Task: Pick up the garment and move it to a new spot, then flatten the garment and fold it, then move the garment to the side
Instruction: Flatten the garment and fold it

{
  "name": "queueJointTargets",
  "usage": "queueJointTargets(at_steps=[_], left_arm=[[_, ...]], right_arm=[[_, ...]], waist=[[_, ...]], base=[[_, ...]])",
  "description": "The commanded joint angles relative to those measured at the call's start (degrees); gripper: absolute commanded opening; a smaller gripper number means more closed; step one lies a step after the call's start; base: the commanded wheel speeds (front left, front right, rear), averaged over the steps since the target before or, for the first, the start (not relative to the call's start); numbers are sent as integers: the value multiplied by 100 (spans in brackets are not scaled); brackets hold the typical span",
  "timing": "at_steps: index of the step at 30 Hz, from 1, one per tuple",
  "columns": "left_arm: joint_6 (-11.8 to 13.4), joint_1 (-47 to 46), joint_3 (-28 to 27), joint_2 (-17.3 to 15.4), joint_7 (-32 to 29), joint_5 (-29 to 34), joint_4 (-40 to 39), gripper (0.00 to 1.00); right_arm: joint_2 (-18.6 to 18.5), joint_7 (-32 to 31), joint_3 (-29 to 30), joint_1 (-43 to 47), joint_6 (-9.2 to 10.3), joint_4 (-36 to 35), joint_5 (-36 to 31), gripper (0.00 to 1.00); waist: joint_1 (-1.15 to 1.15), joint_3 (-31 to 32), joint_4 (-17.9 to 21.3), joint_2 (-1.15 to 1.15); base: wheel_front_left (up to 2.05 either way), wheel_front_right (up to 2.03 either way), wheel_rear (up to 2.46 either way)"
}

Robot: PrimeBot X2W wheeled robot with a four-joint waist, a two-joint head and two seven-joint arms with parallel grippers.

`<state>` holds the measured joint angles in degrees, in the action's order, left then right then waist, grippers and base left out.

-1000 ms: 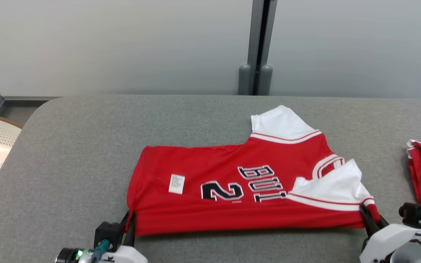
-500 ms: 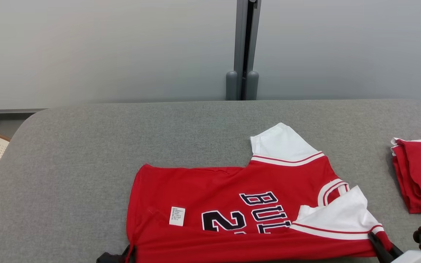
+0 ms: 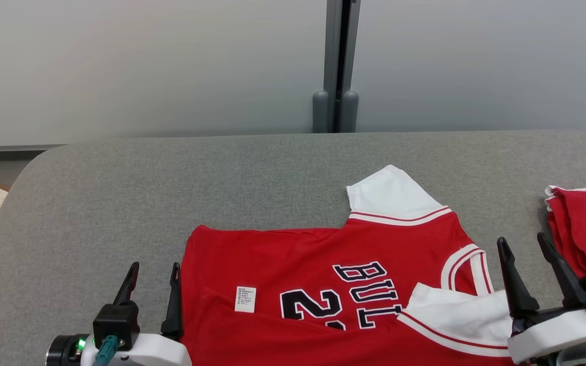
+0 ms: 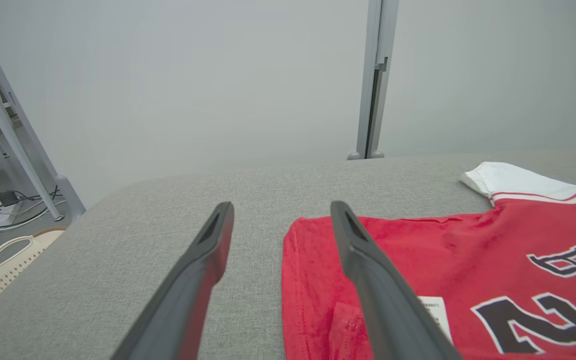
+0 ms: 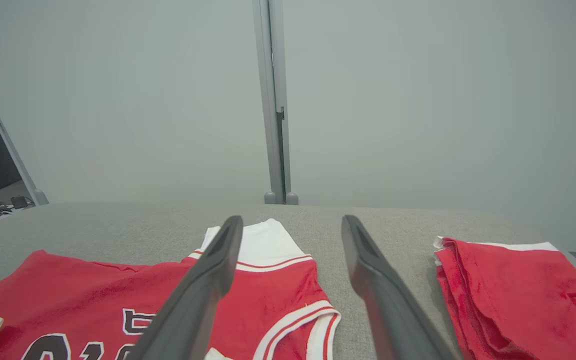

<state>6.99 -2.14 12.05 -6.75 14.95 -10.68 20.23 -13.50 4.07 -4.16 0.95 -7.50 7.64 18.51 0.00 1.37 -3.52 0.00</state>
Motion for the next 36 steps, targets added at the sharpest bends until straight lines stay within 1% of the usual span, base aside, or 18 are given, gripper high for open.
queueJointTargets(at_steps=[1,4,8,17,18,21,22,23,26,36], left_arm=[[50,-50,-111,-6,14,-1,-188,100],[49,-220,-163,51,17,21,-192,100],[-1,-535,-113,102,15,61,222,100],[-79,-1858,80,-27,-318,264,1732,100],[-79,-1858,80,-27,-318,264,1732,100],[-140,-2270,160,-101,-420,343,2220,100],[-138,-2490,213,-124,-462,387,2517,100],[-138,-2490,213,-124,-462,387,2517,100],[-99,-2739,251,-165,-442,437,2899,100],[-250,-3196,326,-135,-205,361,3774,100]], right_arm=[[7,317,-75,-170,3,-58,-261,100],[73,487,-144,-384,3,-4,-470,100],[126,517,-246,-652,3,61,-617,100],[108,560,-401,-1042,3,22,-606,100],[108,560,-401,-1042,3,22,-606,100],[94,555,-424,-1144,3,-3,-596,100],[92,568,-432,-1193,3,-15,-597,100],[92,568,-432,-1193,3,-15,-597,100],[86,584,-444,-1233,3,-16,-588,100],[108,593,-409,-1270,3,43,-623,100]], waist=[[0,-82,11,0],[0,-245,32,0],[0,-514,87,0],[0,-1121,356,0],[0,-1121,356,0],[0,-1274,456,0],[0,-1346,513,0],[0,-1346,513,0],[0,-1411,564,0],[0,-1508,644,0]], base=[[0,0,0],[0,0,0],[0,0,0],[0,0,0],[0,0,0],[0,0,0],[0,0,0],[0,0,0],[0,0,0],[0,0,0]])
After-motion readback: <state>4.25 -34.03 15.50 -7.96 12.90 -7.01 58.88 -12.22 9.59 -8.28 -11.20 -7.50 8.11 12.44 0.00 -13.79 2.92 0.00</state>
